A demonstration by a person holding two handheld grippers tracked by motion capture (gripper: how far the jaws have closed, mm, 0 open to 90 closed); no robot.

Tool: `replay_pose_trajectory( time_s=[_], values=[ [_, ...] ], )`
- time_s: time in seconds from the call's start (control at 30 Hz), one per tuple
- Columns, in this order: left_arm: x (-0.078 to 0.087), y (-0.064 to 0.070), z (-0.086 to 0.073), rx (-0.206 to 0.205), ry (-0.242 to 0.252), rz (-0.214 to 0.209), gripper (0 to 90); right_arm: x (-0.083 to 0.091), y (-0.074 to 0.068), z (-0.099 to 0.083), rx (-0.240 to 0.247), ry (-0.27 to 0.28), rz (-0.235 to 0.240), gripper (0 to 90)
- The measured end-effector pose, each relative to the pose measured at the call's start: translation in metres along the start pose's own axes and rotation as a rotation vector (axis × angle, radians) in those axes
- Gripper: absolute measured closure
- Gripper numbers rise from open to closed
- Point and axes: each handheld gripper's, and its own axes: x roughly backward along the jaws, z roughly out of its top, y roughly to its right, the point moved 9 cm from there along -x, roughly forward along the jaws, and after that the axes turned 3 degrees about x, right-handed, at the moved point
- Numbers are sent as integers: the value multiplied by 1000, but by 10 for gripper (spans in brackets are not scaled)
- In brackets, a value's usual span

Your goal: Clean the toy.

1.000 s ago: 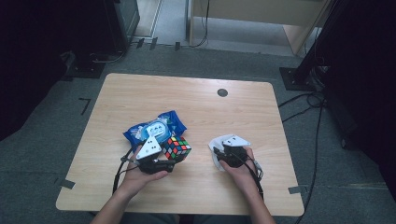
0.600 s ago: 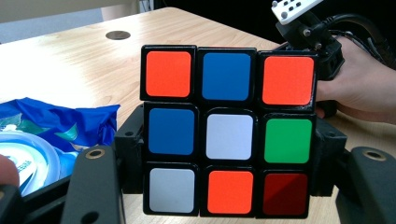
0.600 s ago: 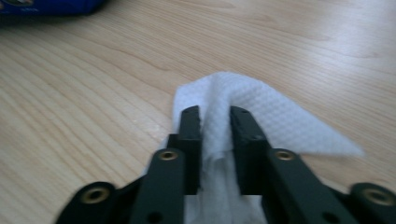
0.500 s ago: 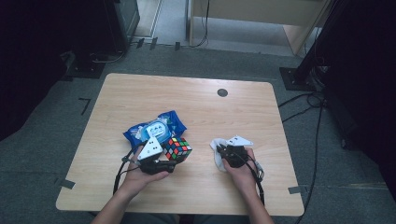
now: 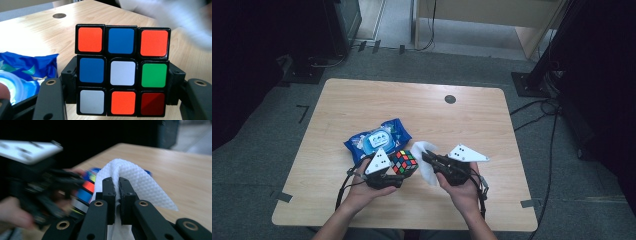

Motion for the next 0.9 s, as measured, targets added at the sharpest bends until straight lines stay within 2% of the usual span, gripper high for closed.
replay_pose_trajectory(
  time_s=[0.1,0.17,0.27,0.37,0.43,0.5,0.6,0.67,0.73,0.83,0.9],
  values=[
    [-2,6,-1,-14,-7,-12,339,1,-23,10,18,39,48,861],
    [-3,9,0,-23,-8,-19,339,-3,-30,9,19,31,69,861],
    [-3,13,1,-29,0,-26,339,-11,-34,1,25,1,68,861],
    [-2,12,1,-31,-3,-20,339,-15,-31,-6,18,-7,52,860],
    [-2,12,1,-27,-4,-19,339,-16,-27,-8,9,-2,46,860],
    [-1,11,2,-24,4,-22,339,-17,-20,-11,13,-12,10,860],
    [0,11,3,-29,6,-18,339,-18,-8,-16,-5,-23,-23,860],
    [0,10,3,-32,0,-17,339,-19,3,-22,4,-53,-65,860],
    [1,10,3,-29,7,-20,340,-21,14,-30,-10,-89,-98,860],
    [3,11,8,-16,37,-33,339,-23,33,-47,-13,-192,-168,861],
    [4,9,8,-23,35,-26,339,-22,40,-51,-49,-193,-182,861]
  ],
)
